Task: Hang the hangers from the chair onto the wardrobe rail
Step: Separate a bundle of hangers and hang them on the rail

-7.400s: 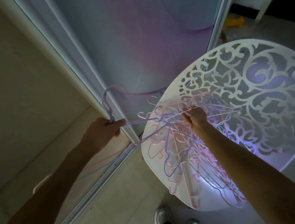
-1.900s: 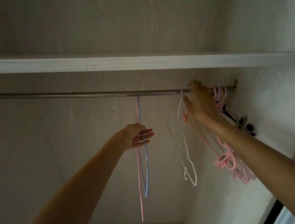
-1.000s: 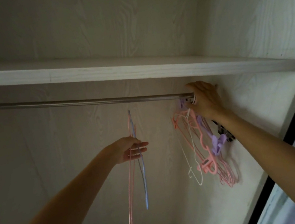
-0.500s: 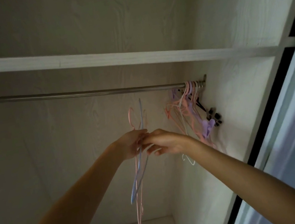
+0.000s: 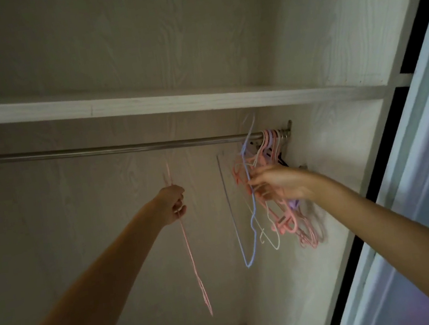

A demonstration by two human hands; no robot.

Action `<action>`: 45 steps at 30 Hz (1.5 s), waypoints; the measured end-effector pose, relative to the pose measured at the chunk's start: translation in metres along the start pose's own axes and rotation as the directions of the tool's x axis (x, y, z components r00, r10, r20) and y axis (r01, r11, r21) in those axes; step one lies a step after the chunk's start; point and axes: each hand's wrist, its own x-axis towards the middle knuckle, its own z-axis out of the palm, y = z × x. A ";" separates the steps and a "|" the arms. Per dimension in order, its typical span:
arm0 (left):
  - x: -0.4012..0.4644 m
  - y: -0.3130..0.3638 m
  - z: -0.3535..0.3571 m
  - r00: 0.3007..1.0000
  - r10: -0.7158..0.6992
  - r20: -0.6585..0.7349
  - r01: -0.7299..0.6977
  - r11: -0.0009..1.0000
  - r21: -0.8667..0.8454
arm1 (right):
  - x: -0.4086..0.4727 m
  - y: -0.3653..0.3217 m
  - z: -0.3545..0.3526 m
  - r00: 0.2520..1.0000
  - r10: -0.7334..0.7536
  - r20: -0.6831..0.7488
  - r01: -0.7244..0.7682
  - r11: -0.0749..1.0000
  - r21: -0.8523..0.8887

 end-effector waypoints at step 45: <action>0.047 0.008 0.001 0.962 -0.120 0.245 0.120 0.993 0.013 | 0.134 -0.013 -0.070 0.690 -0.723 -0.017 0.032 0.054 -0.998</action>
